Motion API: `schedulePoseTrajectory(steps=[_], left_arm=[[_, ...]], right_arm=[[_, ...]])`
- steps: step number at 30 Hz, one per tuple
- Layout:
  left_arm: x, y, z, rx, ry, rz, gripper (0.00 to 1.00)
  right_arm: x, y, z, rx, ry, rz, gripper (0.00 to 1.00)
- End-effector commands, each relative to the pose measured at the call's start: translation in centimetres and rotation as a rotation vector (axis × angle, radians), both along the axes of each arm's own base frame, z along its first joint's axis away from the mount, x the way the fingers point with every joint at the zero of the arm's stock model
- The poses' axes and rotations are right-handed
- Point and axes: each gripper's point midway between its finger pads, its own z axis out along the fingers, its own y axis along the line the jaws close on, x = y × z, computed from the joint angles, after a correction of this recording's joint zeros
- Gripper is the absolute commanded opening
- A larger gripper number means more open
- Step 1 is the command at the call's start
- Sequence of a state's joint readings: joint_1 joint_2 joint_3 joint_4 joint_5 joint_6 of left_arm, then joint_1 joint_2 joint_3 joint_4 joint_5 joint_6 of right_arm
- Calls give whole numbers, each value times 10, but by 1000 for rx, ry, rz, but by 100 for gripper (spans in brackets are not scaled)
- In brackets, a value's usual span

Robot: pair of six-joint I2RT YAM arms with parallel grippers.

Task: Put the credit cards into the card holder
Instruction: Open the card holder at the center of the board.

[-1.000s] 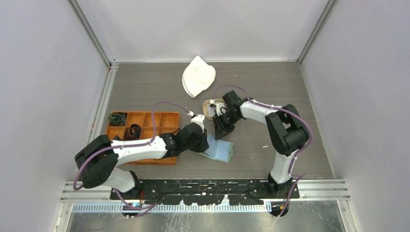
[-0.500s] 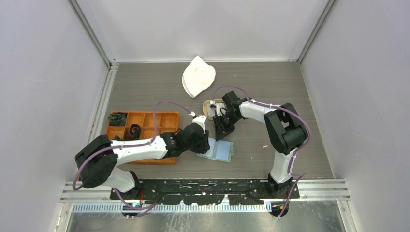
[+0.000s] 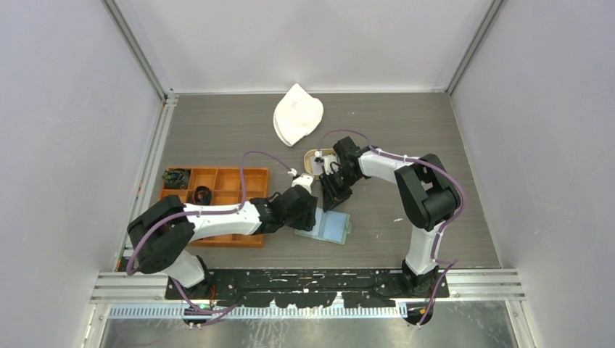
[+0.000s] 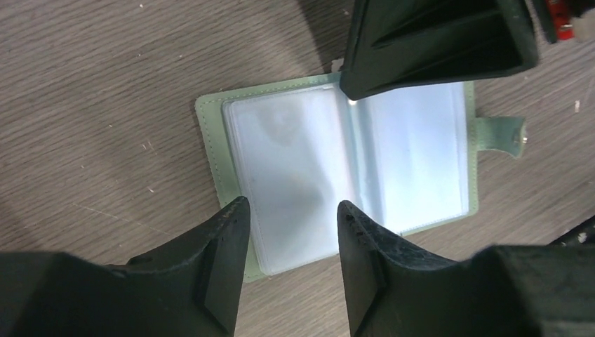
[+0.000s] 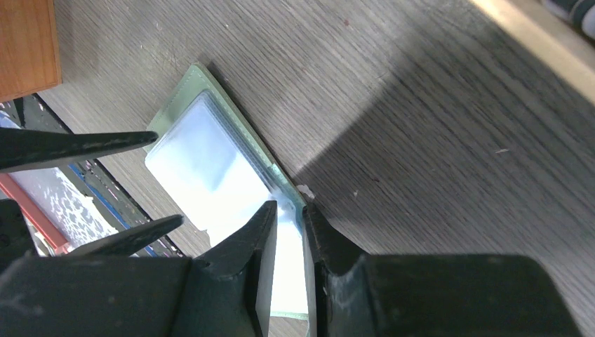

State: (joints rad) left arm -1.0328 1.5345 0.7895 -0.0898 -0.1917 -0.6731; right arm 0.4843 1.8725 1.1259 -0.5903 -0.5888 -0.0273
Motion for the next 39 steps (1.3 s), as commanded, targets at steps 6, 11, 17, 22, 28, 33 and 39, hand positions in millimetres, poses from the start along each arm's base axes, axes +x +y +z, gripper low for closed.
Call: schedulePoseTrajectory(steps=[6,11,17,22,28,33,39], left_arm=[[7,-18,-3,-9,21,-26,48],[3,-25,0,-41,41,-44,41],[2,-35,16,-117,26,-57,27],[2,-42,29,-193,9,-57,26],[2,-51,35,-298,1,-64,28],[3,-57,31,-365,32,-75,33],[8,-64,32,-472,51,-69,38]], right_arm=[[6,5,8,21,-13,13,26],[6,6,8,24,-11,15,26],[4,7,9,29,-6,21,26],[2,8,10,42,0,28,25],[-1,13,17,78,7,43,26],[1,16,29,115,-18,54,27],[7,14,46,150,-59,53,30]])
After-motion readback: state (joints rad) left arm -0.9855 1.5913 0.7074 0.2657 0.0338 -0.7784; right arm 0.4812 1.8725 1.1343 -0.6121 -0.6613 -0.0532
